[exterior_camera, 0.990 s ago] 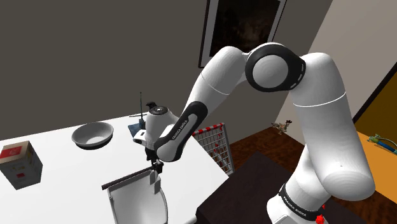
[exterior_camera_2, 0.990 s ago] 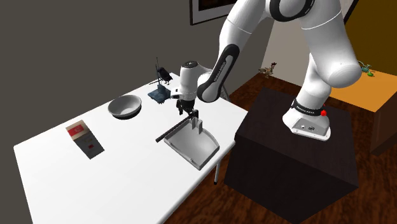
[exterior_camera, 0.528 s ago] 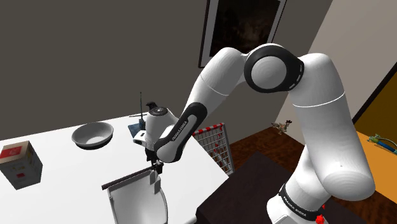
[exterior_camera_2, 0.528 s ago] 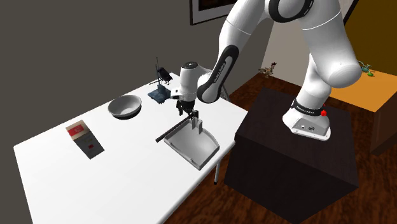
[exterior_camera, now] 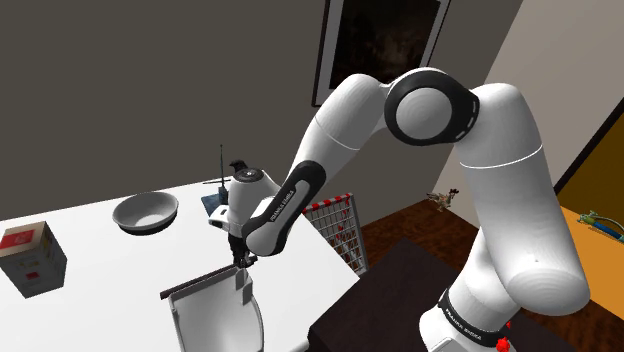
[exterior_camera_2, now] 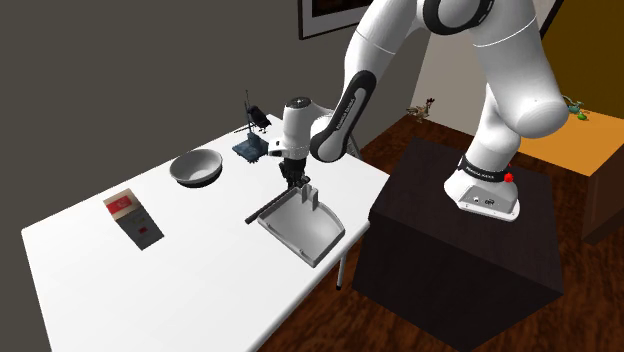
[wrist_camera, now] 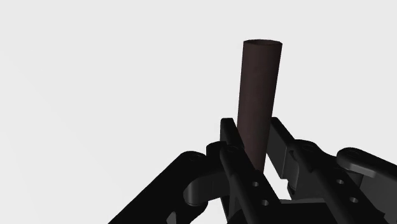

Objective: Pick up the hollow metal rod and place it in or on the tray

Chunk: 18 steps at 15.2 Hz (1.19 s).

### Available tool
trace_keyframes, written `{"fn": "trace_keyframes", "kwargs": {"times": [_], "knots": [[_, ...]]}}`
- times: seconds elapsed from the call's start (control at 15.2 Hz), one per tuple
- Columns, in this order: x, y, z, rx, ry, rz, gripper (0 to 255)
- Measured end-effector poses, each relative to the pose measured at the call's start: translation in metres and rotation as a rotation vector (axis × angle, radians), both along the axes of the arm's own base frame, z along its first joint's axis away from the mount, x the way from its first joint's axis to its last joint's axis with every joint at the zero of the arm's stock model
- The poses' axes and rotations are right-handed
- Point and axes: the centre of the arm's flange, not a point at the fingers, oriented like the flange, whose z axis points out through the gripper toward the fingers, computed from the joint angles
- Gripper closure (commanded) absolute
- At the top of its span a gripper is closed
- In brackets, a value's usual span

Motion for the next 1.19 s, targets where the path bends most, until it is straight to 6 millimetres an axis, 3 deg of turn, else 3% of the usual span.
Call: {"fn": "trace_keyframes", "kwargs": {"times": [0.26,1.19], "knots": [[0.001,0.000,0.005,-0.001,-0.001,-0.004,255],[0.001,-0.002,0.077,-0.002,-0.002,-0.005,255]]}}
